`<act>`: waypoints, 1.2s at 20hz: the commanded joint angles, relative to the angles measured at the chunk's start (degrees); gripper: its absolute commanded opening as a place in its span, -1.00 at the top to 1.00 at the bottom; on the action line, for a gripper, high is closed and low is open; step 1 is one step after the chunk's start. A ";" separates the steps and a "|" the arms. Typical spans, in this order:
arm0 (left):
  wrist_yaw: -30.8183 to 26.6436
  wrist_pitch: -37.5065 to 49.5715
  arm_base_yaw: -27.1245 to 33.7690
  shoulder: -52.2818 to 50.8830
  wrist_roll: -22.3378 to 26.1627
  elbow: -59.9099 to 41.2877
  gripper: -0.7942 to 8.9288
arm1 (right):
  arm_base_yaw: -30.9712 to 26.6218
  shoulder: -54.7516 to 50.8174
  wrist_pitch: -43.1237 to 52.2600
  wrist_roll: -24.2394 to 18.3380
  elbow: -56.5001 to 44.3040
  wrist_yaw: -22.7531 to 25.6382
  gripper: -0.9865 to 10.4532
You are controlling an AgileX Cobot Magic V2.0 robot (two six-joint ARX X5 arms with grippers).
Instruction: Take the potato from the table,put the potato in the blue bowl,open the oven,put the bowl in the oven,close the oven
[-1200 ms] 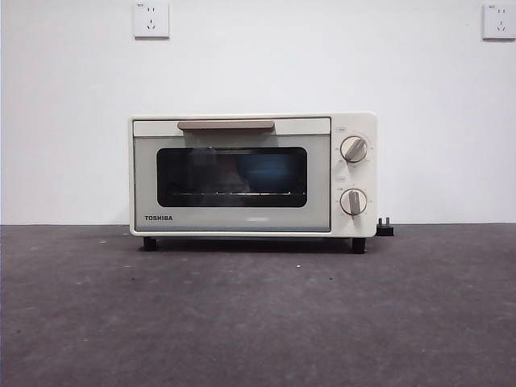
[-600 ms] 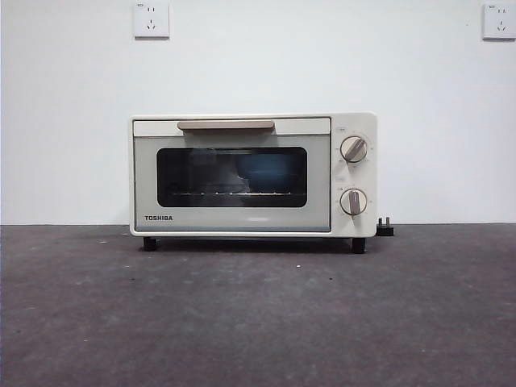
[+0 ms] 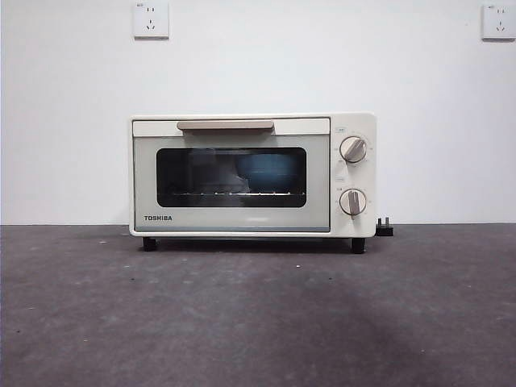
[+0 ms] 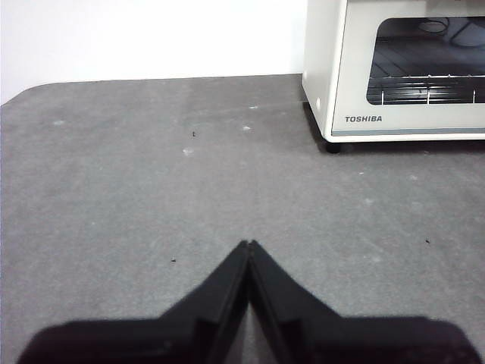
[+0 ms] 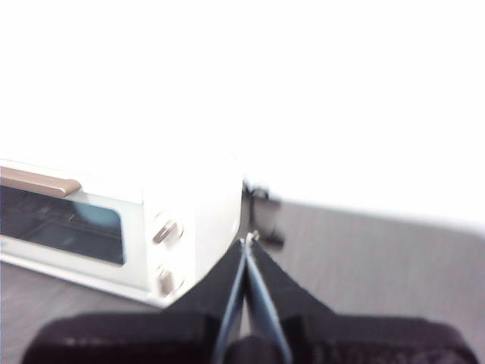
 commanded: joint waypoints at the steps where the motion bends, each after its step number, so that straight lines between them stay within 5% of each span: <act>1: -0.15 0.39 0.20 0.11 -0.26 -0.59 0.85 | -0.31 -4.63 8.79 -6.08 -10.36 0.04 0.83; 4: -0.13 0.42 0.20 0.13 -0.26 -0.59 0.85 | -0.92 -9.01 13.27 -6.51 -17.92 0.04 0.83; 14: -0.13 0.39 0.20 0.15 -0.26 -0.59 0.85 | -5.55 -19.65 14.86 5.03 -31.65 5.14 0.83; 24: -0.15 0.42 0.20 0.15 -0.26 -0.59 0.85 | -5.57 -25.20 4.98 6.58 -31.98 13.09 0.83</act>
